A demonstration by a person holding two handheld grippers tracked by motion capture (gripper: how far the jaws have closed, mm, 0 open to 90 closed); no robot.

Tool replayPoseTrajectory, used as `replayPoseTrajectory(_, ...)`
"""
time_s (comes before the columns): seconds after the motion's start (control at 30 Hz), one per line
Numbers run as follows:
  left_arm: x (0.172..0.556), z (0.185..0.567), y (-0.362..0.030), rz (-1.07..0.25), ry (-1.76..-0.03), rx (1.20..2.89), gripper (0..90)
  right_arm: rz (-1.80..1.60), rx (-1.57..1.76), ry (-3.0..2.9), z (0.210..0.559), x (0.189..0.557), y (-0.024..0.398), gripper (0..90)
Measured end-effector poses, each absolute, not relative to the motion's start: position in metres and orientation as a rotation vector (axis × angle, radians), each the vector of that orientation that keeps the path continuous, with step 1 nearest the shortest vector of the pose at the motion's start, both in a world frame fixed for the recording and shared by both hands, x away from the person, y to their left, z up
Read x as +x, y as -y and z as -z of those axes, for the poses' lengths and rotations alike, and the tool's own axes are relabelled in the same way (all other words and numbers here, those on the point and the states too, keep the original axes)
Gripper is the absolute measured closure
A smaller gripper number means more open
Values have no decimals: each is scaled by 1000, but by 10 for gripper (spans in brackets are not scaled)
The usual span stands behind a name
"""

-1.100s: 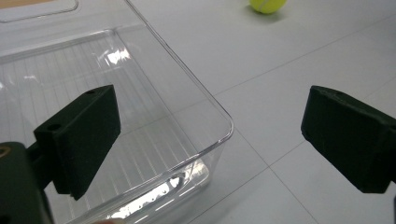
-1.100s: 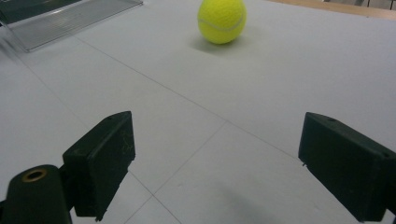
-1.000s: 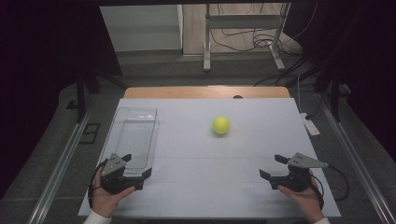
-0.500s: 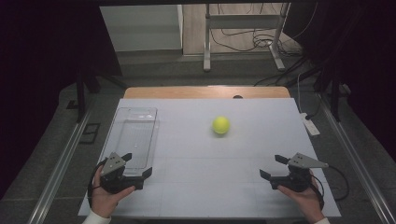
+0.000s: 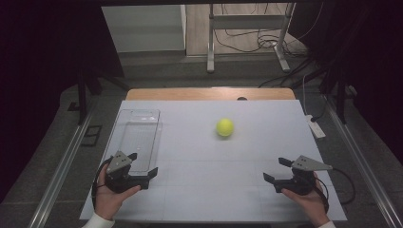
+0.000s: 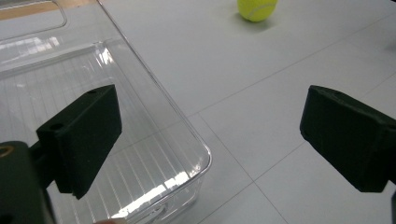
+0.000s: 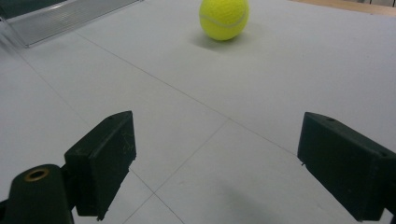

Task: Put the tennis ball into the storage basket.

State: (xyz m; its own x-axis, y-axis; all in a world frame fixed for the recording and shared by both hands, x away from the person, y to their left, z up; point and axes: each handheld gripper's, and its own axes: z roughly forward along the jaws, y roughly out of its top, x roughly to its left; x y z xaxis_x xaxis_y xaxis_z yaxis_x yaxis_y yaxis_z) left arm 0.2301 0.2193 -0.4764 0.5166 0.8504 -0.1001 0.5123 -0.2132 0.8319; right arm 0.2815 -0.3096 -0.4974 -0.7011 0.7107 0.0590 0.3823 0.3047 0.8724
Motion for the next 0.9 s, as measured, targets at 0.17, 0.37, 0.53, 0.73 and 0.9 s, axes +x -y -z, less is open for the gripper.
replayPoseTrajectory(0.17, 233, 472, -219, -480, -1117, 1878, 70, -1344, 984, -2242, 498, 282, 309, 120)
replayPoseTrajectory(0.37, 237, 468, -211, -472, -1112, 1905, 73, -1345, 983, -2237, 497, 281, 308, 120)
replayPoseTrajectory(0.53, 243, 462, -204, -468, -1092, 1927, 75, -1345, 977, -2245, 498, 282, 307, 120)
replayPoseTrajectory(0.73, 252, 461, -198, -452, -1092, 1948, 75, -1348, 970, -2246, 497, 281, 308, 120)
replayPoseTrajectory(0.9, 258, 461, -194, -440, -1091, 1960, 75, -1341, 961, -2251, 497, 280, 307, 121)
